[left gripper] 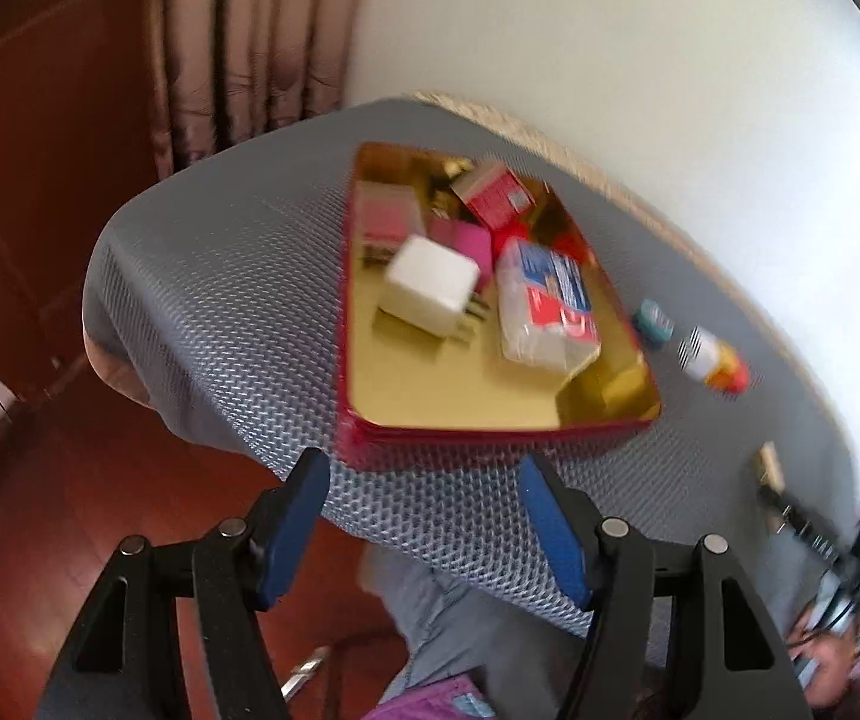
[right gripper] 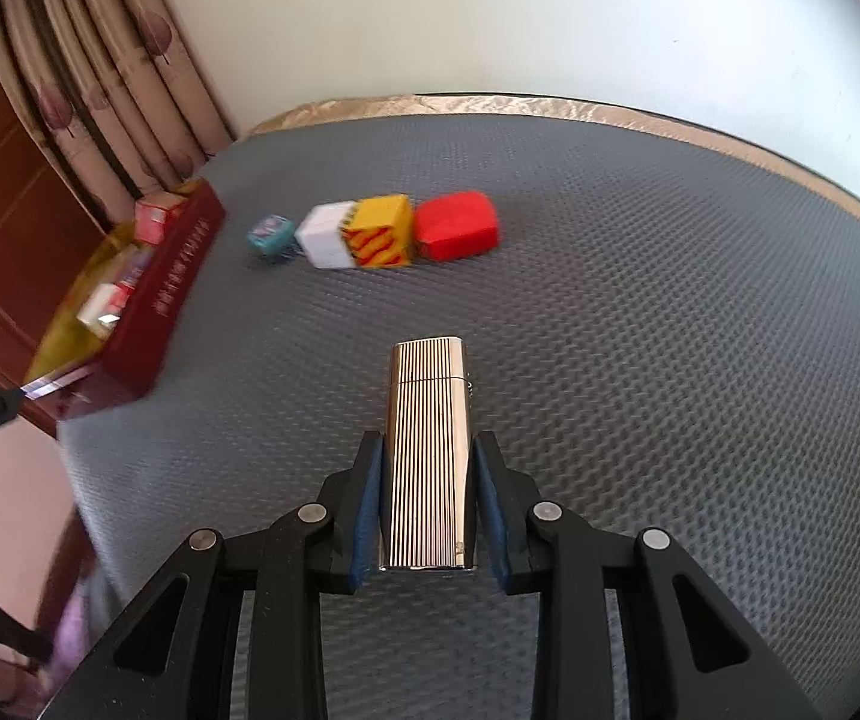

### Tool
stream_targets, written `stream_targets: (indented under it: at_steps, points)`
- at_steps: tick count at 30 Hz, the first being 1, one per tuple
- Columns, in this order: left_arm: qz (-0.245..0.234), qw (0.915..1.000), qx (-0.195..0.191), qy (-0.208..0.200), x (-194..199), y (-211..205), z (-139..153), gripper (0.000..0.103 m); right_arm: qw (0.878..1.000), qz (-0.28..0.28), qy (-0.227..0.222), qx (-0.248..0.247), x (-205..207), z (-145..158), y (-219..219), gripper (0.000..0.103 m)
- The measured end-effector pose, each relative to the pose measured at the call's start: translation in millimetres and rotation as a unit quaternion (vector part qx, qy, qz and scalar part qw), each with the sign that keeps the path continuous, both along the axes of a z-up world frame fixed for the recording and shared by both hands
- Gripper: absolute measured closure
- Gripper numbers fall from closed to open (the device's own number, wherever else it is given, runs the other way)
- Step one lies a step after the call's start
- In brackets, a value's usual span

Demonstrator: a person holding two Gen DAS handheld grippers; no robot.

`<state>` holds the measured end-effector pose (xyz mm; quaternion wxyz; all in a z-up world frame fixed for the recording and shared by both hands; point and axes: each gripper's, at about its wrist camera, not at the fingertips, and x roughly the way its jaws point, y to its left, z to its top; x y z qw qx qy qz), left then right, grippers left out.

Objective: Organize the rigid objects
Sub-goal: 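Lower the gold lighter into the tin and open the right tool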

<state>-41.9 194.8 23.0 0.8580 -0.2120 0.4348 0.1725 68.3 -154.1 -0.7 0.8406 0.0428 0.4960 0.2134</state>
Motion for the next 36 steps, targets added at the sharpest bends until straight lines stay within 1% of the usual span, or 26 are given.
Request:
stream_targets:
  at_steps: [3,6,9,10,13,15,18,20,22,25,27,29,31,34,36]
  points:
    - [0.03,0.9992,-0.024,-0.015,-12,18,5,0.035,0.999,0.009,0.004,0.037,-1,20,13,0.075]
    - [0.042,0.9979,-0.049,-0.012,-18,32,4,0.035,0.997,0.033,-0.002,0.065,-1,48,39,0.075]
    - [0.044,0.9967,-0.068,-0.007,-23,42,0,0.035,0.994,0.067,-0.008,0.085,2,71,72,0.075]
    - [0.046,0.9963,-0.072,-0.006,-25,45,-1,0.035,0.992,0.085,-0.009,0.092,3,81,92,0.075]
    - [0.046,0.9951,-0.088,-0.001,-24,49,-7,0.035,0.986,0.124,0.001,0.108,10,91,140,0.075]
    - [0.045,0.9945,-0.094,0.002,-24,49,-10,0.035,0.983,0.147,0.011,0.11,17,90,172,0.075]
    - [0.043,0.9944,-0.097,0.003,-24,48,-13,0.035,0.979,0.169,0.035,0.106,28,80,218,0.075]
    - [0.041,0.9945,-0.097,0.004,-24,48,-13,0.035,0.978,0.18,0.053,0.095,41,70,254,0.075]
    - [0.04,0.9945,-0.097,0.003,-23,49,-14,0.035,0.976,0.189,0.067,0.087,49,62,281,0.075]
    - [0.039,0.9938,-0.104,0.004,-22,51,-17,0.035,0.975,0.2,0.071,0.058,62,52,322,0.075]
    - [0.037,0.993,-0.112,0.008,-20,53,-21,0.035,0.977,0.198,0.071,0.043,69,45,340,0.075]
    - [0.037,0.9921,-0.119,0.012,-18,55,-24,0.035,0.977,0.196,0.077,0.038,79,39,359,0.075]
    - [0.037,0.9924,-0.117,0.011,-18,56,-23,0.035,0.979,0.188,0.076,0.027,89,33,373,0.075]
    - [0.04,0.9932,-0.109,0.007,-18,58,-22,0.035,0.98,0.18,0.083,0.027,102,27,383,0.075]
    - [0.04,0.9927,-0.113,0.006,-18,60,-22,0.035,0.981,0.178,0.073,0.012,106,25,388,0.075]
